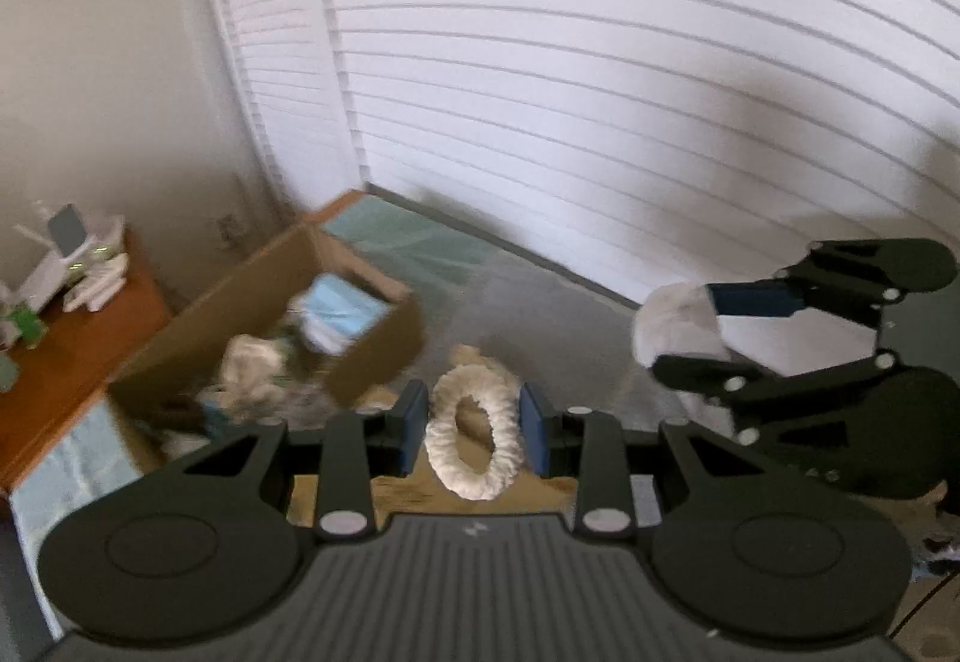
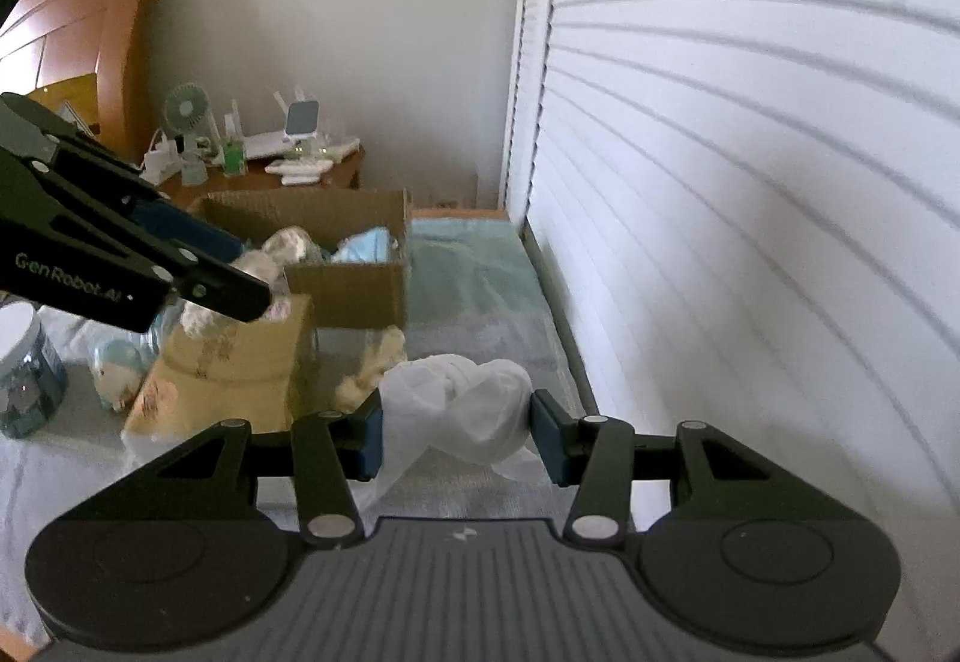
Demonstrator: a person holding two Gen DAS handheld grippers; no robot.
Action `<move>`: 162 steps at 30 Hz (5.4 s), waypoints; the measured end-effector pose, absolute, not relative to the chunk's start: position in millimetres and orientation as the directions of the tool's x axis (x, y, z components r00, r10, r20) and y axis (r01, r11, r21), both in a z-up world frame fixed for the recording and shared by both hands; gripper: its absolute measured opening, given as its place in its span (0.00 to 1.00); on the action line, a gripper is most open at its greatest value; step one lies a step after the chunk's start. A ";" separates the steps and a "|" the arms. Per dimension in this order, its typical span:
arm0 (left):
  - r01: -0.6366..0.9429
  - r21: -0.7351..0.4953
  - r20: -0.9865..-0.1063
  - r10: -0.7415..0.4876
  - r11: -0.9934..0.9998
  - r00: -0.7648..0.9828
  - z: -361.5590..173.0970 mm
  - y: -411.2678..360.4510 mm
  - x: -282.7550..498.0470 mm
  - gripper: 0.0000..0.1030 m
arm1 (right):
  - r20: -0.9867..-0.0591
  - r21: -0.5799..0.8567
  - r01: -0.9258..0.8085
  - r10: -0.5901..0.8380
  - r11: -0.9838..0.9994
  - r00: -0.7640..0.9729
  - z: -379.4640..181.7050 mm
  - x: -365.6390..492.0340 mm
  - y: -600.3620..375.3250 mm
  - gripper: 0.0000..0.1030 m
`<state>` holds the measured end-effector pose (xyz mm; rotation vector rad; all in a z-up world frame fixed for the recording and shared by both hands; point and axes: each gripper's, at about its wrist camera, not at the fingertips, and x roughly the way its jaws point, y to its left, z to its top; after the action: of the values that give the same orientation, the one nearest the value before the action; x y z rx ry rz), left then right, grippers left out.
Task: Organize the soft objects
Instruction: 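Carry the white cloth into the box and open the right tool while left carries scrunchie, then lower the cream scrunchie into the box and open the left tool, then grasp the light blue plush toy with the left tool while the right tool approaches the orange piece, then grasp the small orange piece with the right tool while the left tool holds the plush toy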
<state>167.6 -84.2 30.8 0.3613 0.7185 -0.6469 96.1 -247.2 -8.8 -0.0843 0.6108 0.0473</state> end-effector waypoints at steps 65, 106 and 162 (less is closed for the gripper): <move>0.368 0.060 -0.702 -0.223 0.928 0.677 44.3 1.6 274.8 0.85 | -0.605 0.018 -0.170 0.146 0.985 0.783 -9.3 147.3 -230.3 1.00; 0.258 0.053 -0.738 -0.137 0.965 0.661 -41.6 31.6 158.8 0.86 | -0.767 -0.038 -0.216 0.110 0.976 0.633 -96.1 114.5 -229.5 1.00; 0.221 -0.050 -0.813 -0.168 0.974 0.557 -69.4 27.4 107.5 0.46 | -0.708 -0.150 -0.234 0.061 0.961 0.703 -94.3 139.7 -226.0 0.98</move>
<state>107.5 27.4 -69.4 0.0603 0.9527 -0.2298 139.7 -226.0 -94.3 -0.2362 0.7751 0.1657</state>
